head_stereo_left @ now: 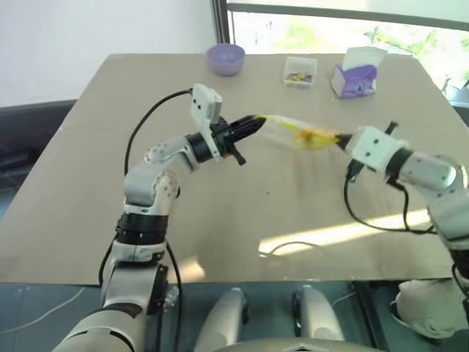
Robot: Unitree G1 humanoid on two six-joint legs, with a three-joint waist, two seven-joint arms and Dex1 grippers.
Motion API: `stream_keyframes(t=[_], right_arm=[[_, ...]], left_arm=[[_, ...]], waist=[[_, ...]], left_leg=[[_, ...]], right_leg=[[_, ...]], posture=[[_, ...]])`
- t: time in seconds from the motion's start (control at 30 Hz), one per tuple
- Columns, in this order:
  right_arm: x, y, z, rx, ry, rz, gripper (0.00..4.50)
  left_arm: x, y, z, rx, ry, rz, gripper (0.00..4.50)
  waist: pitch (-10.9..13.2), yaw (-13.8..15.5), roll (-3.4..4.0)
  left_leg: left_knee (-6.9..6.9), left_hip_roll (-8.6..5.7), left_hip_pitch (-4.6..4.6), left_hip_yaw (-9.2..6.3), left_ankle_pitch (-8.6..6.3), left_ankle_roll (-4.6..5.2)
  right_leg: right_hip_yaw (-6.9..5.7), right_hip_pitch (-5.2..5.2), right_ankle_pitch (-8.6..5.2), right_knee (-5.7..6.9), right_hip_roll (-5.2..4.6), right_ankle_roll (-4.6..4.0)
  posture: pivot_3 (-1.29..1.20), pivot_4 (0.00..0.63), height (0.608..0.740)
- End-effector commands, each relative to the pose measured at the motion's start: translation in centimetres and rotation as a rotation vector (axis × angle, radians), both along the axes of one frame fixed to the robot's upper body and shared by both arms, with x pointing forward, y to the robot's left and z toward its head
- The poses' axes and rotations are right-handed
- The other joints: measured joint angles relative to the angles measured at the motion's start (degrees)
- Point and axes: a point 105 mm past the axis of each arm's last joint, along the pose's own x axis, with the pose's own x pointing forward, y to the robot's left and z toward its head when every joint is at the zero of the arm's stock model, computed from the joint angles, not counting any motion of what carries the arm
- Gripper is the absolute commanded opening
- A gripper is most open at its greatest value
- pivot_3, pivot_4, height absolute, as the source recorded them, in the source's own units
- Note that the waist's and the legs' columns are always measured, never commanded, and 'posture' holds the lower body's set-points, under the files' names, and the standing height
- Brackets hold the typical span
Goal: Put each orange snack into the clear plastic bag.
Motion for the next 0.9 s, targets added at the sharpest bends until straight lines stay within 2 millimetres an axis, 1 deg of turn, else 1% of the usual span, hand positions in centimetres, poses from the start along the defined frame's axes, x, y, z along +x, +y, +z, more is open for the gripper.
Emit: stream_keyframes(t=[0.03,0.13,0.17,0.2,0.23,0.27,0.3,0.4,0.43,0.47,0.77,0.8,0.83,0.87,0.9], right_arm=[[0.1,-1.1,-1.2,0.0,0.056,-0.031,0.04],[-0.5,-0.3,-5.1,-0.006,0.176,0.002,0.04],[-0.5,-0.2,-6.0,-0.001,0.194,0.002,0.04],[-0.5,0.2,-7.0,0.025,0.215,0.003,0.48],[-0.6,0.5,-7.9,0.048,0.236,0.005,0.65],[-0.7,0.7,-8.7,0.057,0.254,0.007,0.93],[-0.8,0.9,-9.5,0.059,0.262,0.005,1.46],[-1.0,1.2,-10.9,0.066,0.273,-0.012,2.76],[-1.1,1.2,-11.2,0.071,0.281,-0.012,3.42],[-1.2,1.3,-11.3,0.074,0.285,-0.01,3.7],[-0.8,1.6,-10.6,0.14,0.243,-0.036,3.7],[-0.8,1.6,-10.5,0.14,0.236,-0.038,3.19],[-0.8,1.5,-10.3,0.139,0.226,-0.041,3.05],[-0.9,1.4,-9.9,0.144,0.217,-0.043,2.52],[-0.9,1.4,-9.6,0.149,0.21,-0.045,2.14]], left_arm=[[-0.3,0.3,-1.0,0.047,-0.033,0.021,0.0],[-0.7,-0.1,-1.9,0.036,-0.007,0.017,0.0],[-0.8,-0.1,-2.1,0.027,0.002,0.02,0.0],[-0.8,-0.2,-2.2,0.02,0.013,0.022,0.0],[-0.9,-0.2,-2.4,0.018,0.02,0.023,0.0],[-0.9,-0.3,-2.6,0.018,0.023,0.023,0.0],[-1.1,-0.3,-2.7,0.02,0.025,0.022,0.0],[-1.2,-0.2,-2.9,0.024,0.03,0.025,0.0],[-1.2,-0.1,-2.9,0.024,0.031,0.027,0.0],[-1.1,0.0,-2.9,0.023,0.032,0.03,0.0],[-1.1,0.1,-2.6,0.014,0.028,0.039,0.0],[-1.0,0.1,-2.5,0.014,0.027,0.041,0.0],[-1.0,0.2,-2.5,0.014,0.026,0.041,0.0],[-1.0,0.2,-2.6,0.017,0.026,0.043,0.0],[-1.0,0.2,-2.6,0.018,0.026,0.045,0.0]], waist=[[0.0,0.0,-0.01],[0.0,0.0,-0.03],[0.0,0.0,-0.03],[0.0,0.0,-0.02],[0.0,0.0,-0.02],[0.0,0.0,-0.02],[0.0,0.0,-0.01],[0.0,0.0,0.01],[0.0,-0.1,0.0],[0.0,-0.1,-0.02],[0.0,-0.2,-0.02],[0.0,-0.2,-0.02],[0.0,-0.1,-0.02],[0.0,0.0,-0.02],[0.0,0.0,-0.02]], left_leg=[[0.0,0.0,-0.01,0.0,0.0,0.0],[-0.04,0.0,-0.02,0.01,-0.02,0.03],[-0.04,0.0,-0.04,0.01,-0.02,0.03],[-0.02,0.0,-0.05,0.01,-0.02,0.03],[0.01,-0.01,-0.05,0.0,-0.02,0.03],[0.05,-0.01,-0.05,0.01,-0.02,0.03],[0.06,-0.01,-0.02,0.01,-0.02,0.03],[0.1,-0.01,0.01,0.02,-0.02,0.03],[0.11,-0.01,0.01,0.04,-0.02,0.03],[0.11,-0.01,0.03,0.07,-0.02,0.03],[0.12,0.02,0.06,0.07,-0.02,0.03],[0.12,0.02,0.06,0.06,-0.02,0.03],[0.12,0.02,0.06,0.06,-0.02,0.04],[0.12,0.02,0.05,0.06,-0.02,0.04],[0.12,0.02,0.04,0.06,-0.02,0.04]], right_leg=[[0.0,0.0,0.0,-0.01,0.0,0.0],[0.03,-0.01,0.0,-0.06,-0.01,0.0],[0.03,-0.02,0.0,-0.05,-0.02,0.0],[0.03,-0.03,0.0,-0.03,-0.03,0.0],[0.03,-0.03,0.0,0.0,-0.03,0.0],[0.03,-0.03,0.01,0.02,-0.03,0.0],[0.05,-0.02,0.02,0.03,-0.03,0.01],[0.08,0.0,0.04,0.05,-0.01,0.02],[0.09,0.0,0.04,0.06,-0.01,0.03],[0.12,0.0,0.05,0.06,0.0,0.03],[0.12,0.02,0.07,0.05,0.05,0.03],[0.12,0.02,0.07,0.05,0.06,0.03],[0.12,0.02,0.07,0.05,0.05,0.03],[0.12,0.01,0.07,0.04,0.05,0.03],[0.12,0.01,0.07,0.03,0.05,0.03]], posture=[[0.0,0.15,0.74],[0.0,0.15,0.74],[0.0,0.15,0.74],[0.0,0.15,0.74],[0.0,0.15,0.74],[0.0,0.15,0.74],[0.0,0.15,0.74],[0.0,0.15,0.74],[0.0,0.15,0.74],[0.0,0.15,0.74],[0.0,0.15,0.74],[0.0,0.15,0.74],[0.0,0.15,0.74],[0.0,0.15,0.74],[0.0,0.15,0.74]])
